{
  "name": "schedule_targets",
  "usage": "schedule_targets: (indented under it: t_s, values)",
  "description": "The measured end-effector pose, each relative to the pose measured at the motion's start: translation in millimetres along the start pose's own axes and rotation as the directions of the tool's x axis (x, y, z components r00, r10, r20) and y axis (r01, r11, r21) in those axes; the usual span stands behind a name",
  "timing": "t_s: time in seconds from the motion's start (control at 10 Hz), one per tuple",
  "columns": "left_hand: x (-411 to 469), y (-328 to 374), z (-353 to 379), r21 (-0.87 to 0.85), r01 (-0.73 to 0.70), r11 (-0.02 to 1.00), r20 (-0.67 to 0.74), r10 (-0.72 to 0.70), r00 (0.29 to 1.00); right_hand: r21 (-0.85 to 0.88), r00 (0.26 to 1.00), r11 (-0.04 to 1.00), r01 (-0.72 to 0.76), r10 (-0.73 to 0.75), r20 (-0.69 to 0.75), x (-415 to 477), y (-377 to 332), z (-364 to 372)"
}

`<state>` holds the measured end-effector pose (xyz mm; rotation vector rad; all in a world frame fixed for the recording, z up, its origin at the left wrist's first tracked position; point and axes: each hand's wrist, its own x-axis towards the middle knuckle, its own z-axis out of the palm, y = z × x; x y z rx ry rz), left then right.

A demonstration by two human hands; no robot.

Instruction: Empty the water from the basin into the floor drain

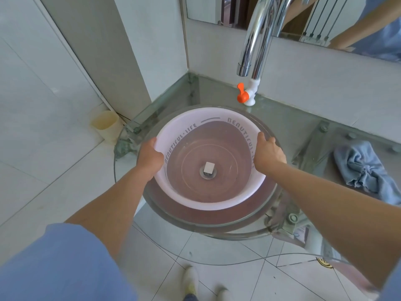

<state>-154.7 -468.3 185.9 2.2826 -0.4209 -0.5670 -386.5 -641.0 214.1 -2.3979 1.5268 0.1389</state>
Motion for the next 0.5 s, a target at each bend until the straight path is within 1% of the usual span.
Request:
schedule_targets:
  t_s: [0.1,0.3,0.4,0.5]
  values:
    - [1,-1,1,-0.007,0.017,1.0,0.005,-0.017,1.0,0.003,1.0,1.0,-0.003,0.003,-0.004,0,-1,0]
    - [0,-3,1,-0.008,0.013,1.0,0.014,-0.012,1.0,0.063,1.0,0.998,-0.016,0.017,-0.012,-3,-2,4]
    - [0,-4,3,0.023,-0.005,1.0,-0.001,0.005,1.0,0.095,0.999,0.995,-0.034,0.033,0.018,-4,-4,7]
    - [-7,-3,4,0.092,-0.073,0.993,-0.034,0.077,0.996,0.122,1.0,0.992,-0.009,0.012,-0.024,-8,-5,10]
